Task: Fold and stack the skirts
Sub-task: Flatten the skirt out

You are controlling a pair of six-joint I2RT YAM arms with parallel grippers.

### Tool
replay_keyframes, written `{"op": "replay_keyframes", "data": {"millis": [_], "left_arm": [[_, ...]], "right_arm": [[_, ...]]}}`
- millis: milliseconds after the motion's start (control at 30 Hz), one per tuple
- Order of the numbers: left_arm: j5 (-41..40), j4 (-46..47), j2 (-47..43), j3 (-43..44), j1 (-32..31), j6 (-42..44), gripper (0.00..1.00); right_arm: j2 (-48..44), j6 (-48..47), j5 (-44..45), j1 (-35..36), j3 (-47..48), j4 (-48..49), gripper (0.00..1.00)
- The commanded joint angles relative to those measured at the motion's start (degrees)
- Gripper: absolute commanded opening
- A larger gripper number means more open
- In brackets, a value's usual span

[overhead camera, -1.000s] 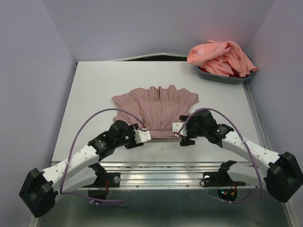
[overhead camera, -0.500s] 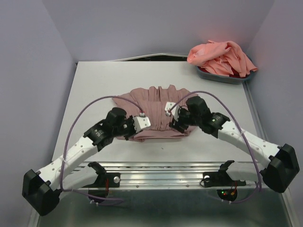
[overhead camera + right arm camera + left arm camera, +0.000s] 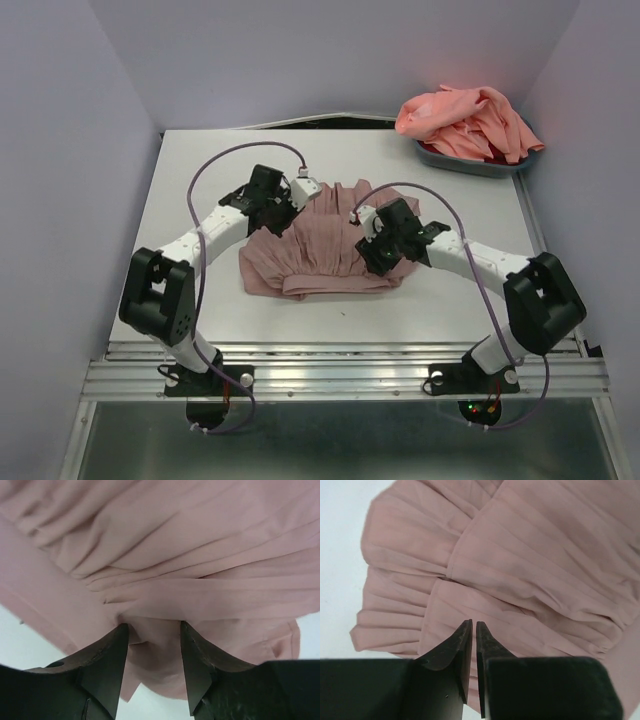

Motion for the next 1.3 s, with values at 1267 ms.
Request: {"op": "replay_keyframes", "data": {"millis": [1267], "left_arm": [[7.4, -17.9, -21.4, -7.1, 3.5, 14.5, 0.52]], "right_arm": [[7.5, -5.1, -6.8, 6.3, 21.3, -11.1, 0.71]]}}
